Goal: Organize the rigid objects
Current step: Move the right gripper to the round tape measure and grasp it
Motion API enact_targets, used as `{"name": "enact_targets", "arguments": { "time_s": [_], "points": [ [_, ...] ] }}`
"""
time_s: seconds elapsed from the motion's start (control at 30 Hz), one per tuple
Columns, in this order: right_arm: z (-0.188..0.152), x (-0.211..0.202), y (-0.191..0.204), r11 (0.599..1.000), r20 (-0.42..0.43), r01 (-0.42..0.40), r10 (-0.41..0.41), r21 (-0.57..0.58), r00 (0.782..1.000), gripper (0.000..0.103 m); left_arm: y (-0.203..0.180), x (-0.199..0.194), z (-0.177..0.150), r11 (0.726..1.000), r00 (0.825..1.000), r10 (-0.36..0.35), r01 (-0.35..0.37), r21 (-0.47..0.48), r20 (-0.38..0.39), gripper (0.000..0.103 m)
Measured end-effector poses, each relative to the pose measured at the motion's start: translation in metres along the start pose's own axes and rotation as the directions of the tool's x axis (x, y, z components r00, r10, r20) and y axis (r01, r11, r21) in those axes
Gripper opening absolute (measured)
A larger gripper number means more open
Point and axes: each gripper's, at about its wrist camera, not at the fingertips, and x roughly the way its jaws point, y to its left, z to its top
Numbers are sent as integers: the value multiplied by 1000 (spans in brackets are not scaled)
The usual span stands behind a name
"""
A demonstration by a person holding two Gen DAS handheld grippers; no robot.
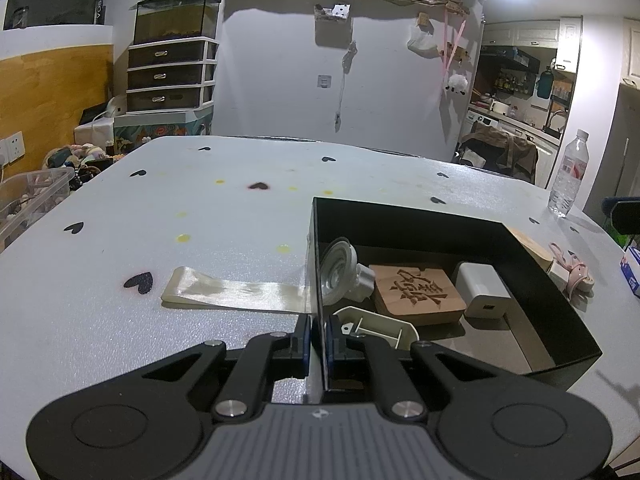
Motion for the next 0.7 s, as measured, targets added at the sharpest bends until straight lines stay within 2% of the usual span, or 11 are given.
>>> {"name": "enact_targets", "arguments": {
  "time_s": [0.17, 0.33, 0.47, 0.7],
  "points": [
    [-10, -6, -26, 991, 1, 107, -107, 75, 994, 103, 0, 0, 0, 1000, 1000, -2, 2, -1, 0, 7],
    [-25, -7, -54, 966, -18, 223, -223, 127, 975, 103, 2, 0, -1, 1000, 1000, 1, -1, -1, -1, 7],
    [-39, -7, -78, 930, -38, 325, -323, 173, 946, 103, 2, 0, 0, 1000, 1000, 0, 0, -1, -1, 7],
    [-64, -6, -118, 856, -83, 439, -433, 273, 897, 103, 2, 0, 0, 1000, 1000, 0, 0, -1, -1, 7]
  ]
}}
